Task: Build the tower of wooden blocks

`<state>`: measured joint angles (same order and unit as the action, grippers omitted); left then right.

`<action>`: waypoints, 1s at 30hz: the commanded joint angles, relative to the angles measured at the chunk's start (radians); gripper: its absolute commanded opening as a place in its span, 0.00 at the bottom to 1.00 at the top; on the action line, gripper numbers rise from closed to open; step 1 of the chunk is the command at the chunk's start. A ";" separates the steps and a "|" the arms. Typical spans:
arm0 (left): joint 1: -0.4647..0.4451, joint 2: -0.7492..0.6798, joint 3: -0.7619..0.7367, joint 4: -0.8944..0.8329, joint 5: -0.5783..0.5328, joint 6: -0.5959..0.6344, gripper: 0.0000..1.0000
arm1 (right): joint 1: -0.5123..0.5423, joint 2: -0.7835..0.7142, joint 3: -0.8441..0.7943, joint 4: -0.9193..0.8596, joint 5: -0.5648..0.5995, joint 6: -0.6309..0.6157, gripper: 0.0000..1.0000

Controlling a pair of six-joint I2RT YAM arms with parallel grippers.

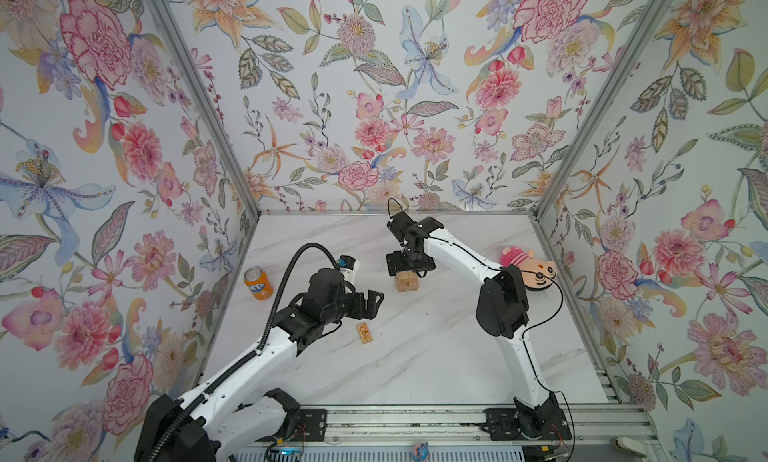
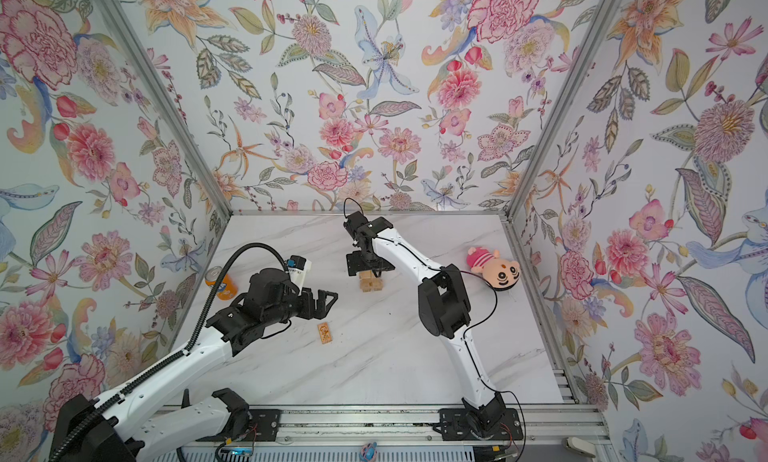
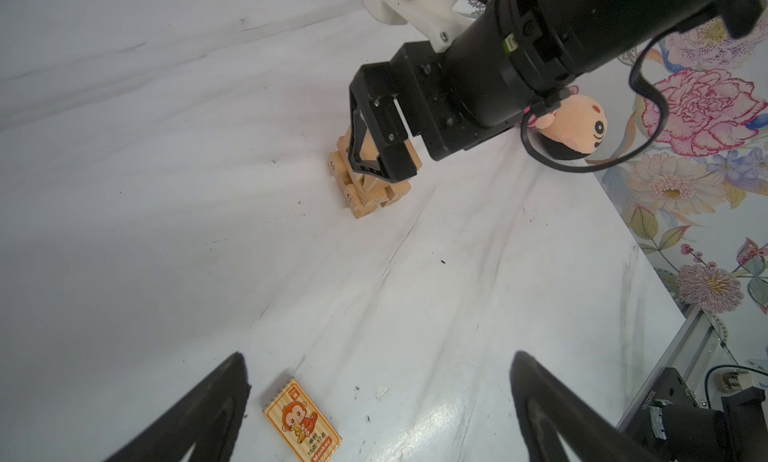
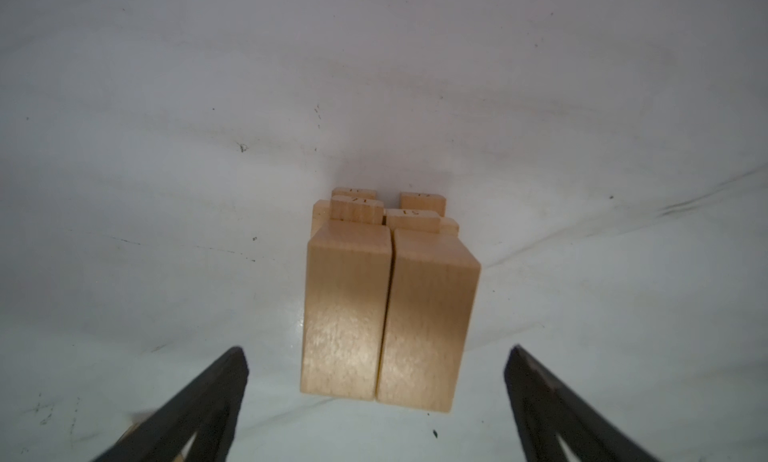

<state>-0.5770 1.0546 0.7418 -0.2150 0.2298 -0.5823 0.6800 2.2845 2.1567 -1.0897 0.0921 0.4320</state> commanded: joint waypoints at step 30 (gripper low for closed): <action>-0.235 -0.383 -0.271 -0.295 -0.415 -0.408 0.99 | 0.313 -0.459 -0.683 0.352 -0.020 0.092 0.70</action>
<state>-0.8013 0.6830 0.4988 -0.4751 -0.1310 -0.9306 0.9802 1.8214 1.4868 -0.8162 0.1059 0.4988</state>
